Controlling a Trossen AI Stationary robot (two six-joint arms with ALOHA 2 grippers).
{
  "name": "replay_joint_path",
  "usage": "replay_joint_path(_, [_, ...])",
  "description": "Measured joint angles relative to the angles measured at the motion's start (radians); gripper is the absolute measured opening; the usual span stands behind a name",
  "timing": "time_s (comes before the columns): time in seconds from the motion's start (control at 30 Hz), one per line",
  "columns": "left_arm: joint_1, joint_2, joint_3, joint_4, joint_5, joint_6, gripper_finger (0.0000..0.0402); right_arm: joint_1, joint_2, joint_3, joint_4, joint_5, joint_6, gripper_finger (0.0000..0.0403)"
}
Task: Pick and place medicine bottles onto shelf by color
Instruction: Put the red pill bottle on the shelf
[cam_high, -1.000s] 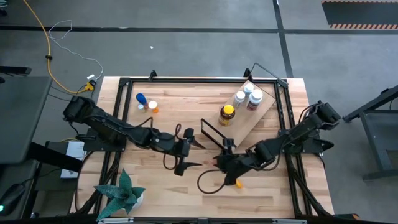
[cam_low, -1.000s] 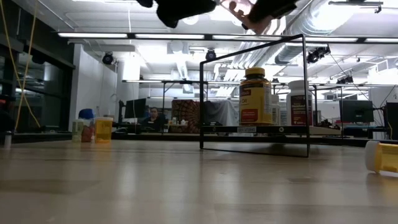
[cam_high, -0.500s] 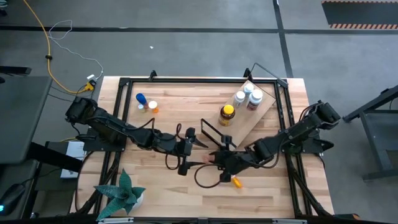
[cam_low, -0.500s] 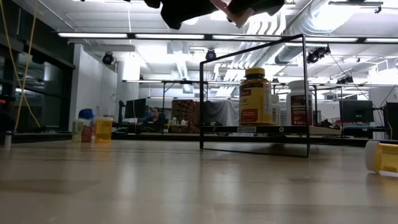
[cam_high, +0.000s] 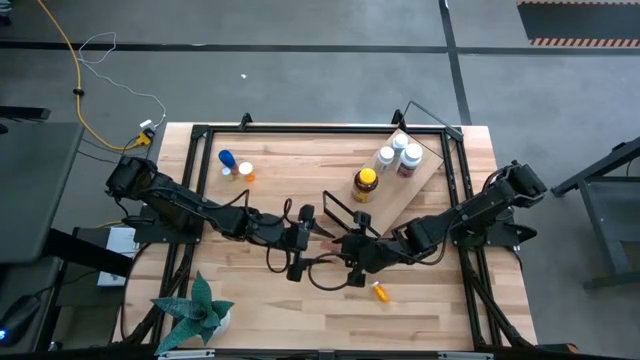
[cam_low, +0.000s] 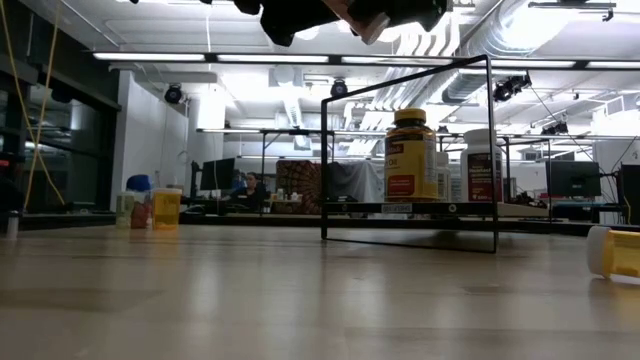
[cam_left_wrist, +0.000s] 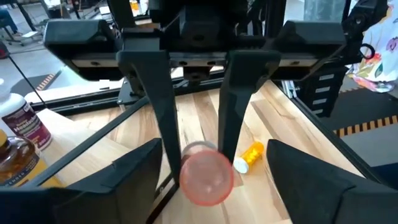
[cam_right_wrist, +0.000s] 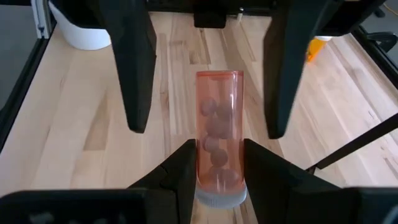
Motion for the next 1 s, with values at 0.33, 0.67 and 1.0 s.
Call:
replay_joint_path(0.33, [0.0, 0.0, 0.0, -0.008, -0.029, 0.026, 0.0174, 0.001, 0.0, 0.0, 0.0, 0.0, 0.0, 0.0115])
replay_joint_path(0.67, [0.0, 0.0, 0.0, -0.008, -0.028, 0.026, 0.0136, 0.001, 0.0, 0.0, 0.0, -0.001, 0.0, 0.0115])
replay_joint_path(1.0, [0.0, 0.0, 0.0, -0.008, -0.028, 0.03, 0.0113, 0.001, 0.0, 0.0, -0.001, -0.001, -0.016, 0.0115])
